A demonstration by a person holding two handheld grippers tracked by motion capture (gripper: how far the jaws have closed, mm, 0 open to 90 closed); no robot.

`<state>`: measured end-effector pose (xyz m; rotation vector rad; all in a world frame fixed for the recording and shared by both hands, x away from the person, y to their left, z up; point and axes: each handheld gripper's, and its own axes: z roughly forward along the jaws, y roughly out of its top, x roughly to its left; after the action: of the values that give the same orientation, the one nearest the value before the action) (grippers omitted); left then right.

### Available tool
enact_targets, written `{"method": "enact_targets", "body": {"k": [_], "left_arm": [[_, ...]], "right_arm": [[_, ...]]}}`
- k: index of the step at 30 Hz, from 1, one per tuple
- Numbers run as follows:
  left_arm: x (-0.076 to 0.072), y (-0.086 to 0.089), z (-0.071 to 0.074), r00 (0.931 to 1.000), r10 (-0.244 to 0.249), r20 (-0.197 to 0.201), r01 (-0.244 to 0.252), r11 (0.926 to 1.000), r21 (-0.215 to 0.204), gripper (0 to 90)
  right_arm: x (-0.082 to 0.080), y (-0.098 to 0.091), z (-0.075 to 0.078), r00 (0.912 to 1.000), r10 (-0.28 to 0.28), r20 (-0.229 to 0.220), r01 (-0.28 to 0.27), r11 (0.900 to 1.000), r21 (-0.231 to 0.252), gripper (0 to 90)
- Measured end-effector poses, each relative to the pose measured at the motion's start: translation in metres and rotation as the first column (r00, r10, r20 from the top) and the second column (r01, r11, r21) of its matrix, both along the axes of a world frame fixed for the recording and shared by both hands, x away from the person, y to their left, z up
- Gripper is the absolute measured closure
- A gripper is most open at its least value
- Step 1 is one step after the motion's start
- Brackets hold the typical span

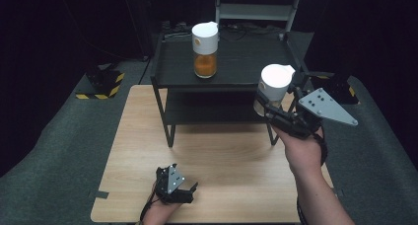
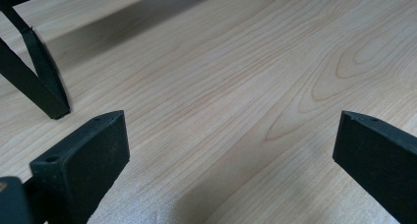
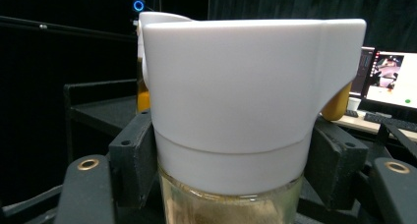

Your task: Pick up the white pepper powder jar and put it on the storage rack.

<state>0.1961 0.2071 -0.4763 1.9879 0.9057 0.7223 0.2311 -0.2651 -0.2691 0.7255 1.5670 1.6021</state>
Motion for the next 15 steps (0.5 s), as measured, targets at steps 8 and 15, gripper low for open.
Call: {"method": "enact_targets", "body": {"k": [8,15], "left_arm": [[0.000,0.000,0.000,1.0000,-0.004,0.004,0.004,1.0000,0.003,0.7],[-0.001,0.002,-0.001,1.0000,-0.005,0.004,0.005,1.0000,-0.006,0.7]], "right_arm": [[0.008,0.008,0.008,0.9999,-0.006,0.016,0.006,1.0000,0.005,30.0],[0.023,0.014,0.019,0.9999,-0.008,0.011,0.007,0.9996,0.026,30.0]]}}
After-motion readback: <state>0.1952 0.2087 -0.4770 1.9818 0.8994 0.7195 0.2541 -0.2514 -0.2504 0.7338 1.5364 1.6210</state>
